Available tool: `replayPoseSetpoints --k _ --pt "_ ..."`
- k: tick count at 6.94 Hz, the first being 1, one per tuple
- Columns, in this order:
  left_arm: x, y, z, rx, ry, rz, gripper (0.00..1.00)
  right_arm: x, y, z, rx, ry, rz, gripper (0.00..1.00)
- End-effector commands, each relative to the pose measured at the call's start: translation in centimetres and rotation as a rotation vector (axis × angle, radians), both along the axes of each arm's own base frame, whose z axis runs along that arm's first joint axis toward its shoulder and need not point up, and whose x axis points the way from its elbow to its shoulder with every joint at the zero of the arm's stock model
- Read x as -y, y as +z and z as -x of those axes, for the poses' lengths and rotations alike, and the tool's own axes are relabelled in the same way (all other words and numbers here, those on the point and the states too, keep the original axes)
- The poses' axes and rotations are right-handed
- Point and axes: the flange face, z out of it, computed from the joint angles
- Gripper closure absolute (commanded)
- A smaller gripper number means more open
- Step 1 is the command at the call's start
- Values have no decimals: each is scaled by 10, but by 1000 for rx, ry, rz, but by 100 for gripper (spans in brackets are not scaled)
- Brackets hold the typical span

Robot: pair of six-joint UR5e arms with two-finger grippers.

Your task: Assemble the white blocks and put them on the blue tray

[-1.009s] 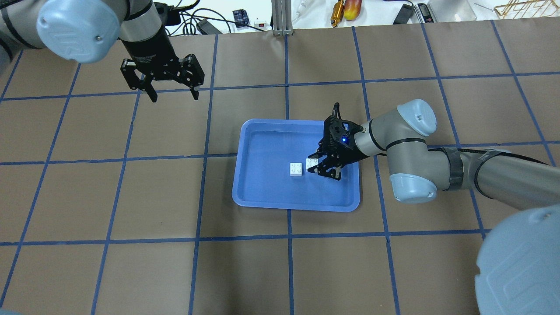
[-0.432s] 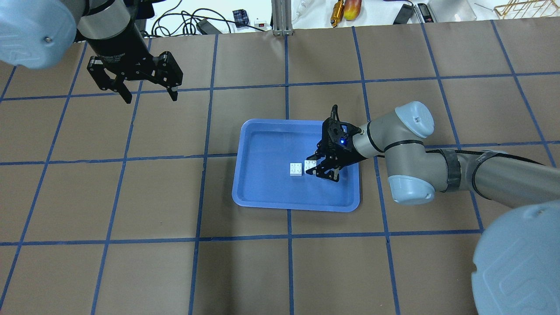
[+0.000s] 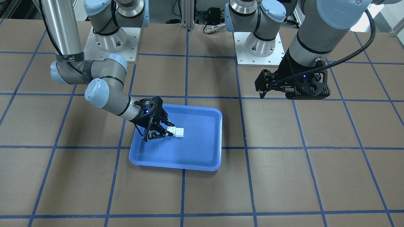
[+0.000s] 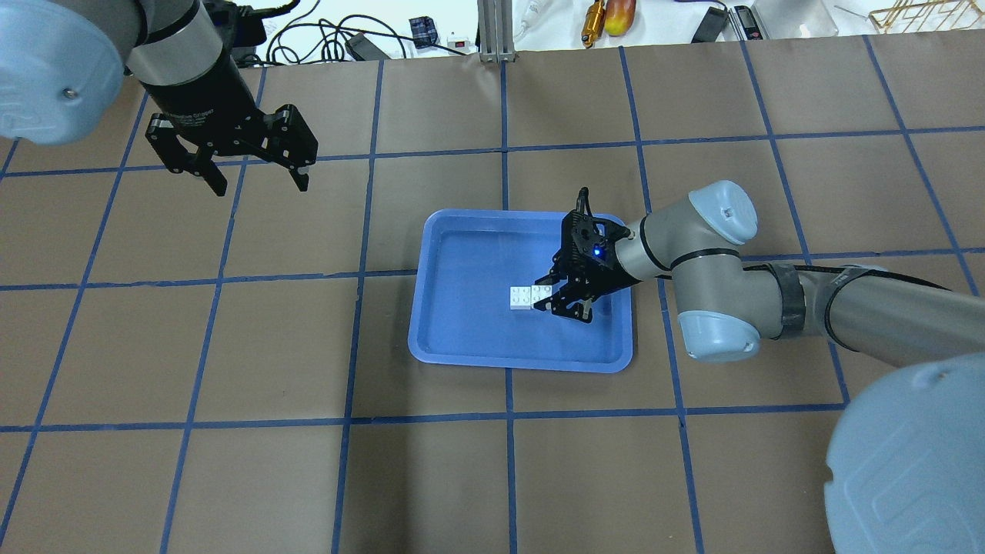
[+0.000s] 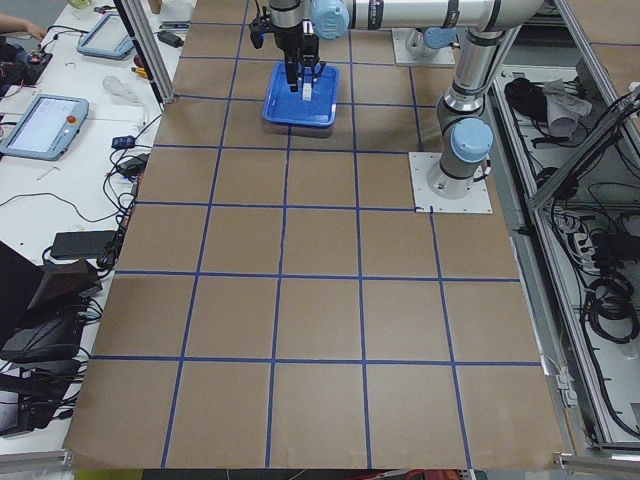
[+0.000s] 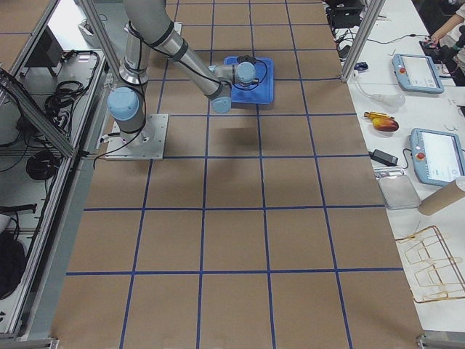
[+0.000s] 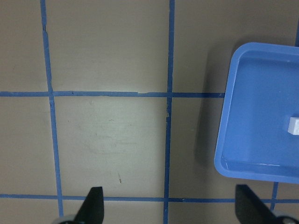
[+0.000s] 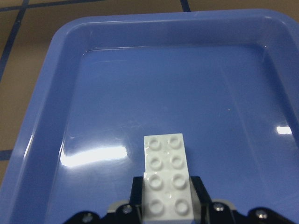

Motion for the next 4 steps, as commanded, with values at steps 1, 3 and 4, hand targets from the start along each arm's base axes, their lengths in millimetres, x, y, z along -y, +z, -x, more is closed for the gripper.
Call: replayPoseSetpoints --k 1,3,4 --pt "-3 3 -1 2 1 3 0 0 -3 -5 -6 -7 4 99" --pt "-2 2 -2 2 2 2 0 0 -3 -6 -6 -5 4 98" --pt "-2 2 -2 2 2 3 0 -1 -3 -6 -6 -3 4 97"
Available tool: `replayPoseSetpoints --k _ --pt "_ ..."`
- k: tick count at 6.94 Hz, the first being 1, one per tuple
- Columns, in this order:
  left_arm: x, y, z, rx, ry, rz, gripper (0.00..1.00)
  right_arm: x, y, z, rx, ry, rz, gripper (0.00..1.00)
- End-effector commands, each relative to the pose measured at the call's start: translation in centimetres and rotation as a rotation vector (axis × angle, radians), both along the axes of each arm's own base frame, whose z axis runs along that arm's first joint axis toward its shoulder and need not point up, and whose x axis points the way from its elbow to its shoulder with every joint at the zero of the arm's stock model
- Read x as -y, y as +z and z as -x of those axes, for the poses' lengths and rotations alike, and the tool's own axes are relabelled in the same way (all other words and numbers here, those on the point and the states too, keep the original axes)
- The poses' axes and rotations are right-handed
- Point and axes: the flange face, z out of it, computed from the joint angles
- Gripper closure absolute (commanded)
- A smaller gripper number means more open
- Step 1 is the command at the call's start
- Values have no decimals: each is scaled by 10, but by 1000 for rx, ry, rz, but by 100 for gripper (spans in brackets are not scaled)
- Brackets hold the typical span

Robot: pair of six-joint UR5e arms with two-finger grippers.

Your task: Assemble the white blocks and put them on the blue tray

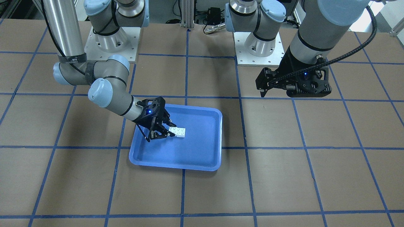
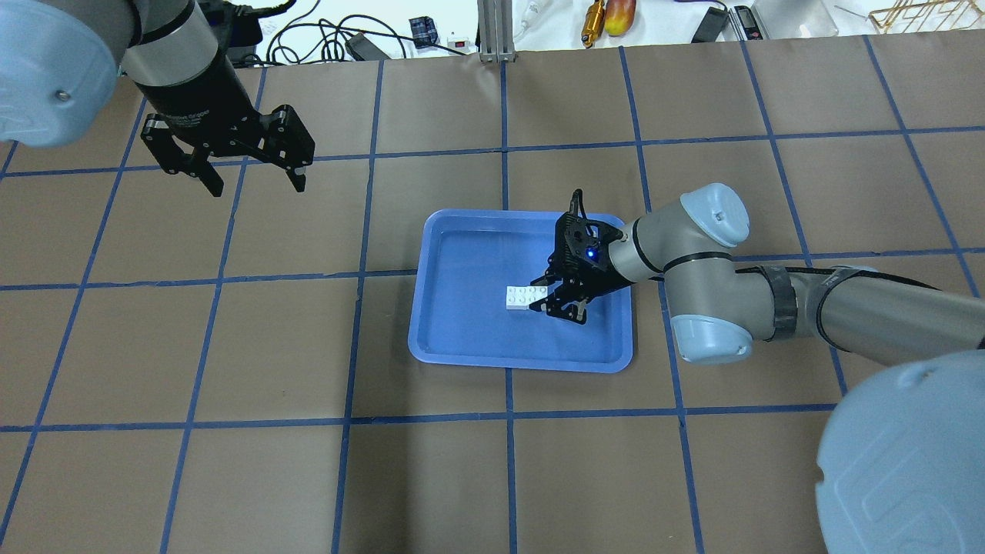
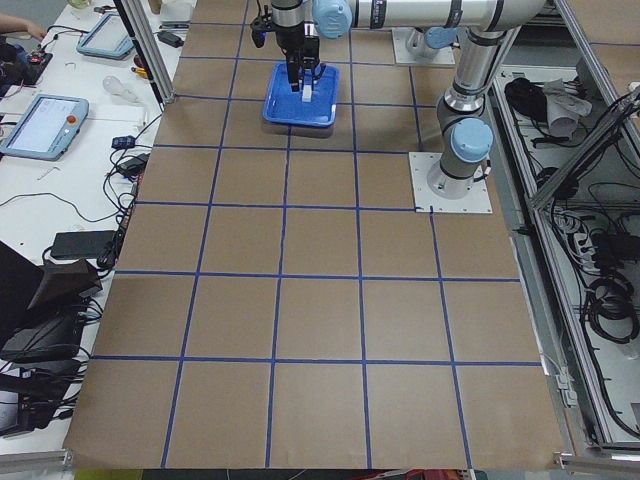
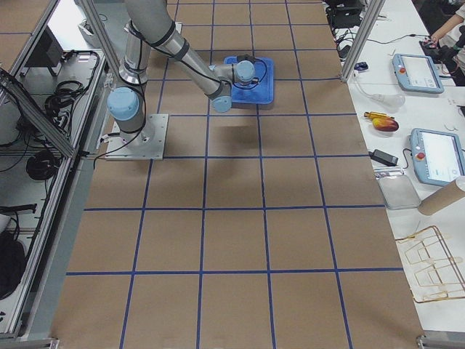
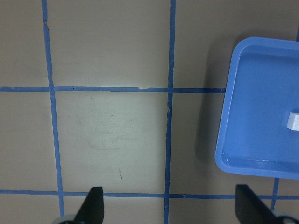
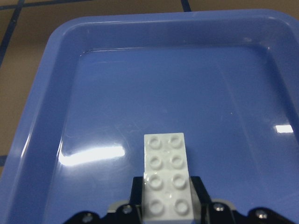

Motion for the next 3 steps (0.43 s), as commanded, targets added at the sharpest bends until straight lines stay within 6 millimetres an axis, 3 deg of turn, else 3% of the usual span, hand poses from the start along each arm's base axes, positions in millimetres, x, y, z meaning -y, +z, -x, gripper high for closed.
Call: replayPoseSetpoints --k 1,3 --pt "0 0 0 0 0 -2 0 0 -1 -1 0 1 -2 94" --pt "0 0 0 -1 0 -2 0 0 -6 -1 -1 1 -12 88"
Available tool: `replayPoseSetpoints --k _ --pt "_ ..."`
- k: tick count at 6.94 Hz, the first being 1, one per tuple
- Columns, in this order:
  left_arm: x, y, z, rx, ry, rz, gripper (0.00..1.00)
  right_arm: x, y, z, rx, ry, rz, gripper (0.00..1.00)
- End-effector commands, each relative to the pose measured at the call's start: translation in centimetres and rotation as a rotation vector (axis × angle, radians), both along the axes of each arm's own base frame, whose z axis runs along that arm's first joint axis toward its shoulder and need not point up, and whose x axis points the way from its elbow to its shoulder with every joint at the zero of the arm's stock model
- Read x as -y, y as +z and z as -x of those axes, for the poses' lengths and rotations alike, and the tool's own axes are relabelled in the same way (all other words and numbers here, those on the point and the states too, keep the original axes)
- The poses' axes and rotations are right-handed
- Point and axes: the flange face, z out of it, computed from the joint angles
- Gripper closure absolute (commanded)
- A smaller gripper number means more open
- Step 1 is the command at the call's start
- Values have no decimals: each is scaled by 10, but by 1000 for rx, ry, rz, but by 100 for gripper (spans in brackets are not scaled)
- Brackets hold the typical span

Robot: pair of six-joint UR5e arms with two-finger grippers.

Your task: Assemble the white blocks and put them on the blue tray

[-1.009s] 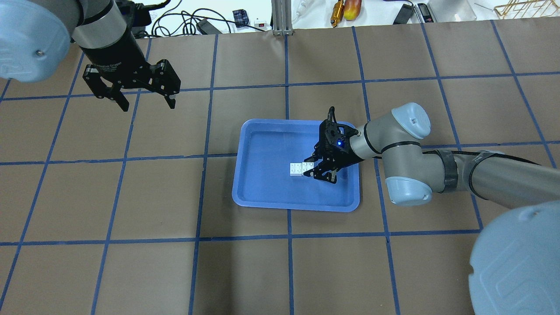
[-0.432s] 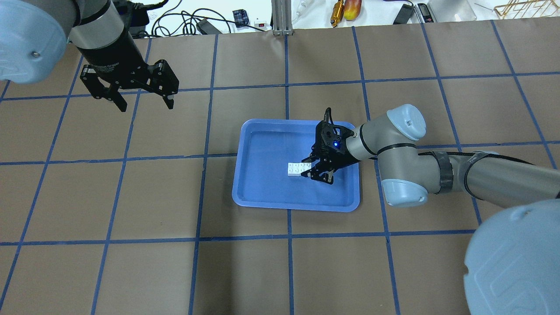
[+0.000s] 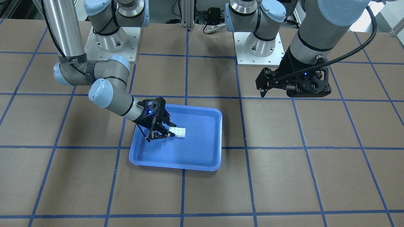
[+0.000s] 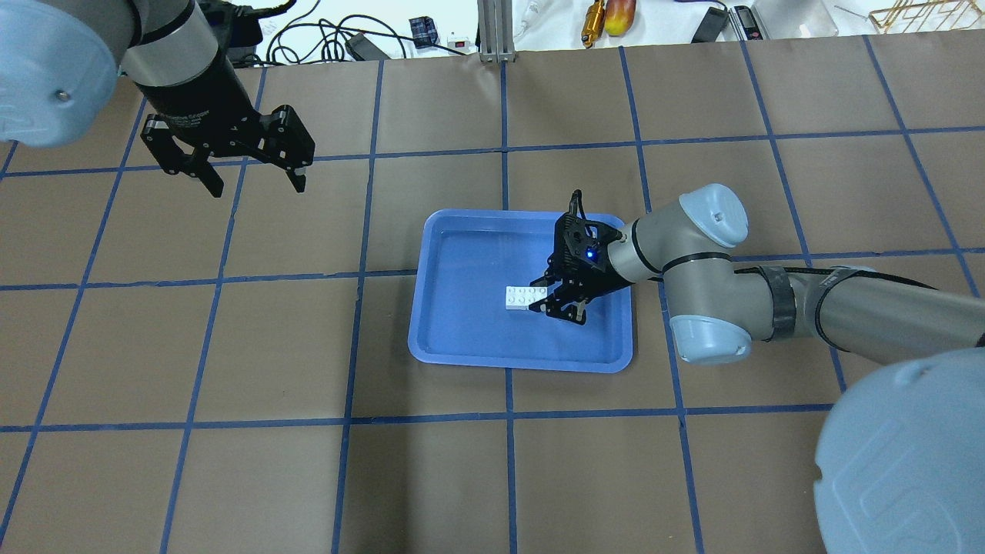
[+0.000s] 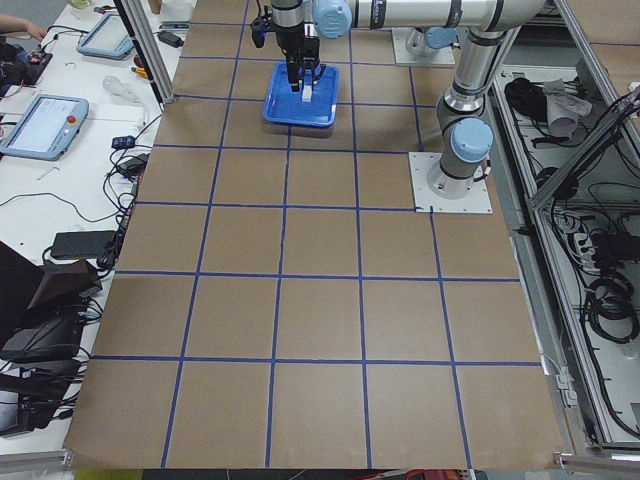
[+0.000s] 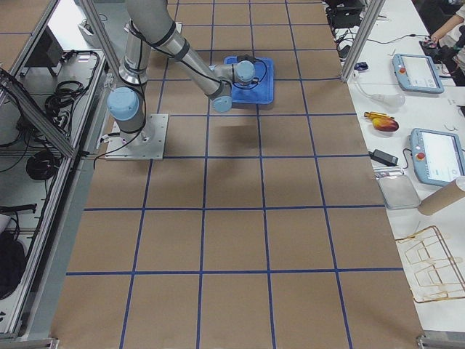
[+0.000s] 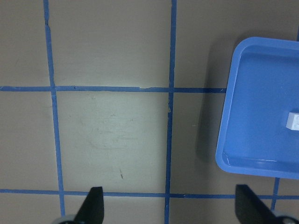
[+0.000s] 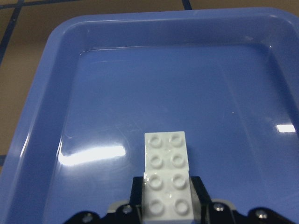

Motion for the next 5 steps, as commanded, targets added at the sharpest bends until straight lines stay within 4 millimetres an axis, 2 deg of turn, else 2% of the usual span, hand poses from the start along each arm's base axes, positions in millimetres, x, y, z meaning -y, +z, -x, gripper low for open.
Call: replayPoseSetpoints --k 1,2,3,4,5 --pt "0 0 -1 -2 2 1 0 1 -3 0 -1 2 -5 87" --pt "0 0 -1 -2 2 0 0 1 -3 0 -1 2 -5 84" --pt "0 0 -1 -2 2 0 0 0 -4 0 0 -2 -10 36" --pt "0 0 -1 -2 2 0 0 -1 -5 0 -4 0 -10 0" --pt "0 1 -1 -2 2 1 0 0 -4 1 -7 -3 -8 0"
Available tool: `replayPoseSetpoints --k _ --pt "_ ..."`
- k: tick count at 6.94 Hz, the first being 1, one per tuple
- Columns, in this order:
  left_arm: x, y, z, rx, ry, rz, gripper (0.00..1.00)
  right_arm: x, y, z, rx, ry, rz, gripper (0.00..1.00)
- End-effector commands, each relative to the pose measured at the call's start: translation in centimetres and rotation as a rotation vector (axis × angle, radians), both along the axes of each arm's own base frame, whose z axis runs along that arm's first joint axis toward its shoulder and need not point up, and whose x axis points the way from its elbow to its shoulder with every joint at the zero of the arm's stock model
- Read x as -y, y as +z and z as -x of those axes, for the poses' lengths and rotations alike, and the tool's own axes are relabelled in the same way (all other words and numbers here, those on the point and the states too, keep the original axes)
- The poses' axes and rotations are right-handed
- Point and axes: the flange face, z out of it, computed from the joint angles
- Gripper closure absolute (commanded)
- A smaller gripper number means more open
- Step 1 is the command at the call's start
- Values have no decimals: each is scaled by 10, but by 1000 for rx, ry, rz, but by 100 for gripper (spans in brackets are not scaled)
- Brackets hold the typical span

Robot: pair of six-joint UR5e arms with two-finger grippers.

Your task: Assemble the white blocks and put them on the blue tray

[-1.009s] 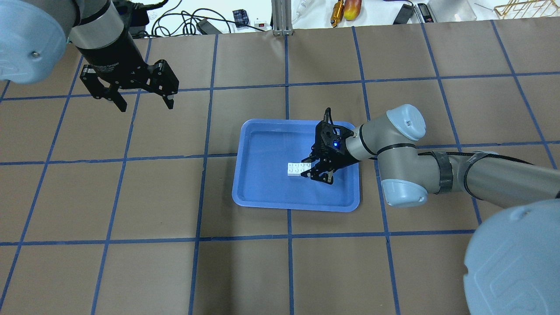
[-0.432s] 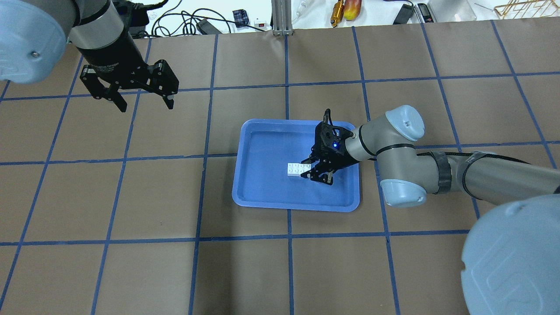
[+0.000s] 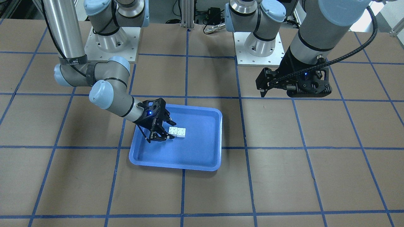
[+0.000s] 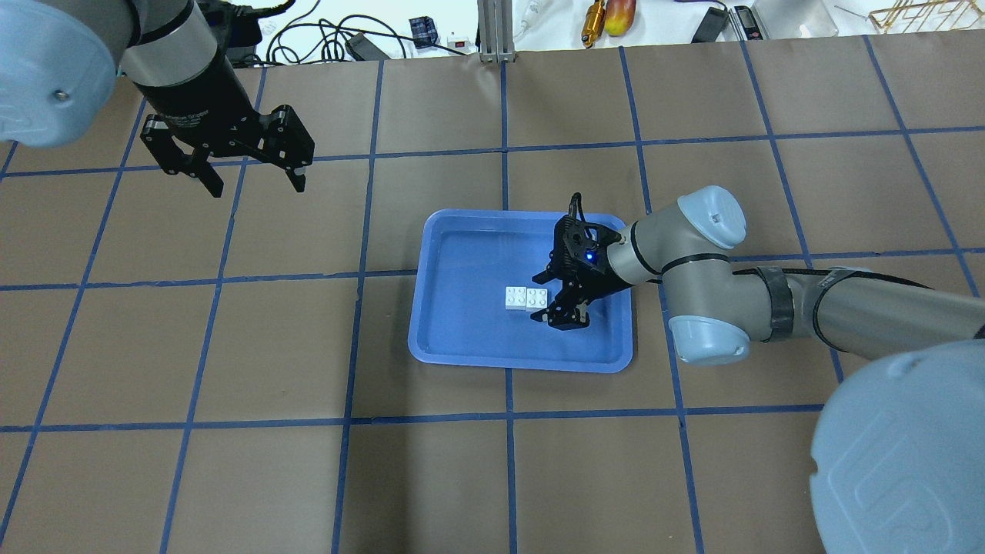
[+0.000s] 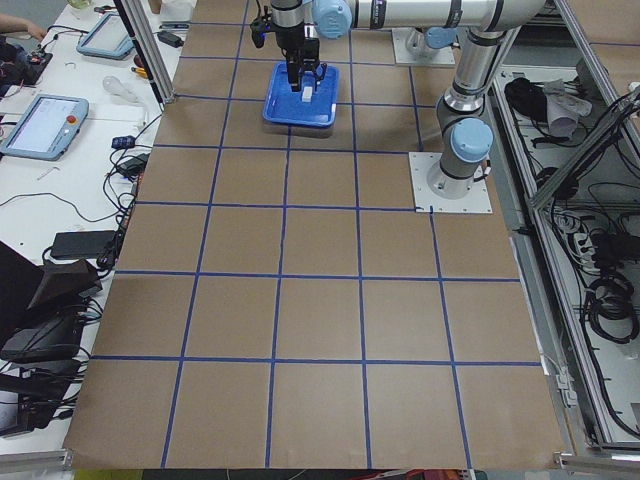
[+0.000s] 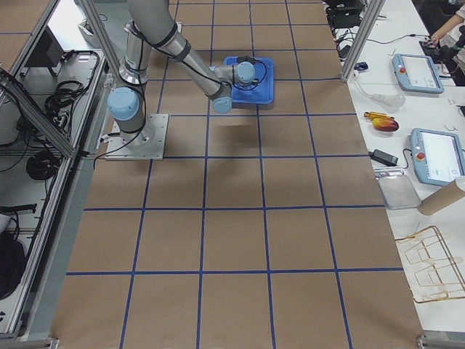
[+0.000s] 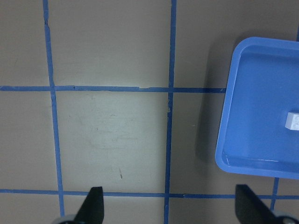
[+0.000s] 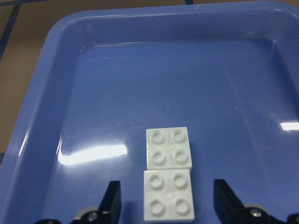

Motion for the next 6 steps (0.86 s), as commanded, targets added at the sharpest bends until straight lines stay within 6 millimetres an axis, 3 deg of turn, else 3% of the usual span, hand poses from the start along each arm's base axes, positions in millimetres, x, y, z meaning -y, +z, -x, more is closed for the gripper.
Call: replayPoseSetpoints --k 1,2,3,4,6 --pt "0 1 0 -4 2 3 0 8 10 2 -15 -36 3 0" --pt "0 -1 2 -12 1 0 0 26 34 9 -100 -94 42 0" --pt "0 2 2 -11 1 5 0 48 81 15 -168 -142 104 0" --pt "-2 5 0 3 -2 12 0 58 122 21 -227 -153 31 0" --pt "-2 7 -6 2 6 16 0 73 223 40 -424 -227 -82 0"
